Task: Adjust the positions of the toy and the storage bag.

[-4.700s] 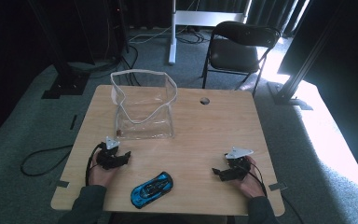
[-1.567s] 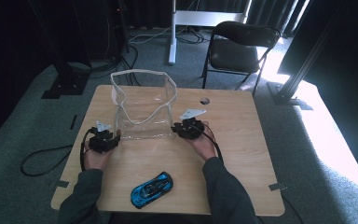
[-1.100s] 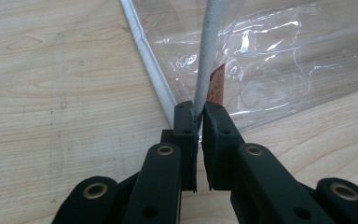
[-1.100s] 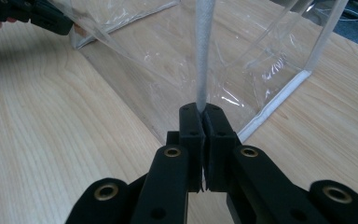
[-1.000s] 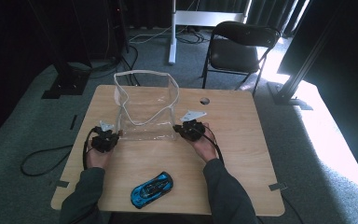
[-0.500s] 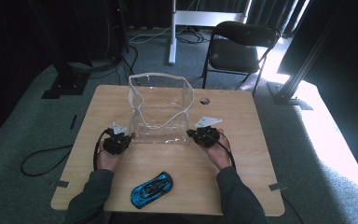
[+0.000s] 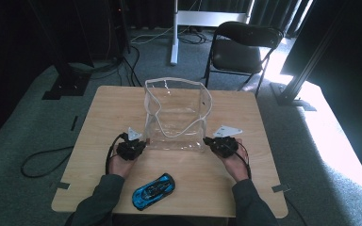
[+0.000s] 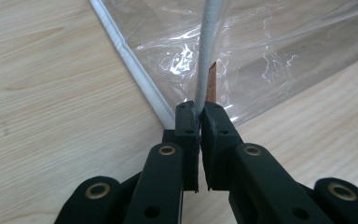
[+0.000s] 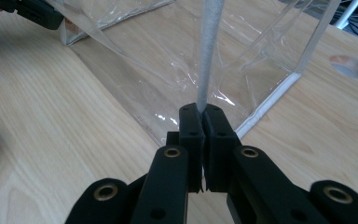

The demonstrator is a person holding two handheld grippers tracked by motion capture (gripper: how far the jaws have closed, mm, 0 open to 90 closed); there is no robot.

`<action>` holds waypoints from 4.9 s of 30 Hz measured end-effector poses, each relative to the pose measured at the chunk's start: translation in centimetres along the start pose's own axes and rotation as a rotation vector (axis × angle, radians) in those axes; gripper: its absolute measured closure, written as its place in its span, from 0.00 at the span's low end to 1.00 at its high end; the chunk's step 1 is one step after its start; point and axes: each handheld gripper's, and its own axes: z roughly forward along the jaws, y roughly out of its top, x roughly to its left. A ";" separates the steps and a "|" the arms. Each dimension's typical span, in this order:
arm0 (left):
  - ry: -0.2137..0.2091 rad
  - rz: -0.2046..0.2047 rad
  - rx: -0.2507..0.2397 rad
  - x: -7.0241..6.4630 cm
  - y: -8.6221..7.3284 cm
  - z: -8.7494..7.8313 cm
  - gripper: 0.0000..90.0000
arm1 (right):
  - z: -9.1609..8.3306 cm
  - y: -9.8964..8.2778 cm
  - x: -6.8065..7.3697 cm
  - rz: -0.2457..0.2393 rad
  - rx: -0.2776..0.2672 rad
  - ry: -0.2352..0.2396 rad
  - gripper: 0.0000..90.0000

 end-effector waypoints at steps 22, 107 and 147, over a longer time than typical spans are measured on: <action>-0.146 0.044 -0.005 -4.2 -0.8 -4.0 0.47 | -1.9 -1.6 -0.1 0.019 -0.019 -0.009 0.72; -0.317 0.394 0.007 -13.7 1.4 -1.5 0.20 | -1.8 -4.5 1.3 0.037 -0.010 0.059 0.64; -0.201 0.195 0.043 -10.6 -1.2 2.5 0.26 | -2.0 -5.8 2.0 0.086 0.101 0.072 0.68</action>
